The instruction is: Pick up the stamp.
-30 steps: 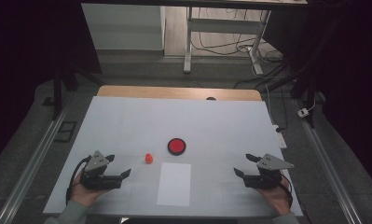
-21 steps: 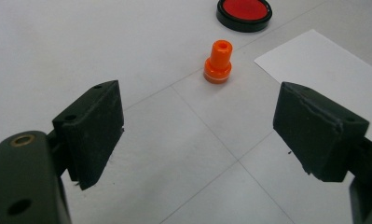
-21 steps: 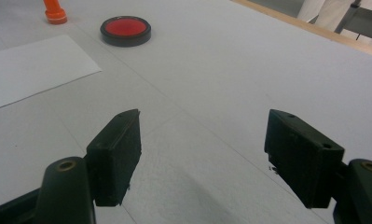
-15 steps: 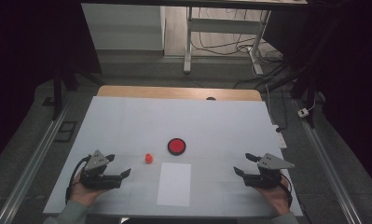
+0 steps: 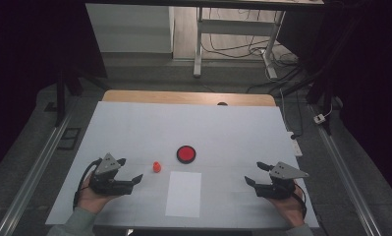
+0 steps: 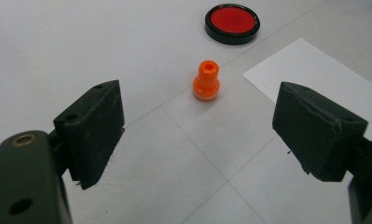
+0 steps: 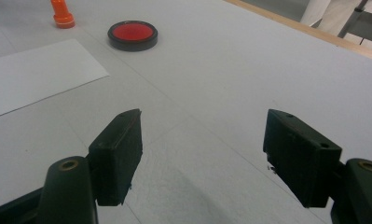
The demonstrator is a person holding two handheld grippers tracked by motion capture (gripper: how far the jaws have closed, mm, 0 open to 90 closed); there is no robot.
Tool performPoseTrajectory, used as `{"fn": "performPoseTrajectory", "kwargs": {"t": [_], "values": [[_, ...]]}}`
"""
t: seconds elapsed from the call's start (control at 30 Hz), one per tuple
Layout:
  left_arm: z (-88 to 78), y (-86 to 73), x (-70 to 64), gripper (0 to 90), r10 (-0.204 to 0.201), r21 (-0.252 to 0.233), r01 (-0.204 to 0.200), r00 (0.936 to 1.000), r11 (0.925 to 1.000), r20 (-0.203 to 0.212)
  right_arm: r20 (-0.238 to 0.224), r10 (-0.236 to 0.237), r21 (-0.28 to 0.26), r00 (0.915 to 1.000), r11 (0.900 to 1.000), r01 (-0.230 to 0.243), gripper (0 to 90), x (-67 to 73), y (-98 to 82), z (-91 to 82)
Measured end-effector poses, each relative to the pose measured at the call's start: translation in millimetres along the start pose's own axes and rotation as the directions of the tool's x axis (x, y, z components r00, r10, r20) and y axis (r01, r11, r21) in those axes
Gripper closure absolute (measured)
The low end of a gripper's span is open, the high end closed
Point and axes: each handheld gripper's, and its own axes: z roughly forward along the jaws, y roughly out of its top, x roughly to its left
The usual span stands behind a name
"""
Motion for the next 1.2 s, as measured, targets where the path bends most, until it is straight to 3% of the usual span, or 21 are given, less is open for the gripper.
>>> {"fn": "performPoseTrajectory", "kwargs": {"t": [0.73, 0.97, 1.2], "values": [[35.6, 23.3, -0.5, 18.0, 0.042, 0.07, -0.044, 0.9985, 0.9966, 0.035, 0.004, -0.005, 0.02, 1.0, 1.0, 0.005, 29.0, 2.6, -2.7, 2.1], [52.2, 32.6, -3.5, 20.3, 0.073, 0.085, -0.076, 0.9965, 0.9934, 0.039, 0.002, -0.001, 0.016, 1.0, 1.0, 0.001, 29.1, 3.4, -4.4, 0.2], [69.9, 38.9, -0.5, 22.1, 0.071, 0.095, -0.076, 0.9962, 0.9926, 0.051, 0.003, -0.002, 0.02, 1.0, 1.0, 0.002, 29.2, 3.9, -5.1, 0.6]]}}
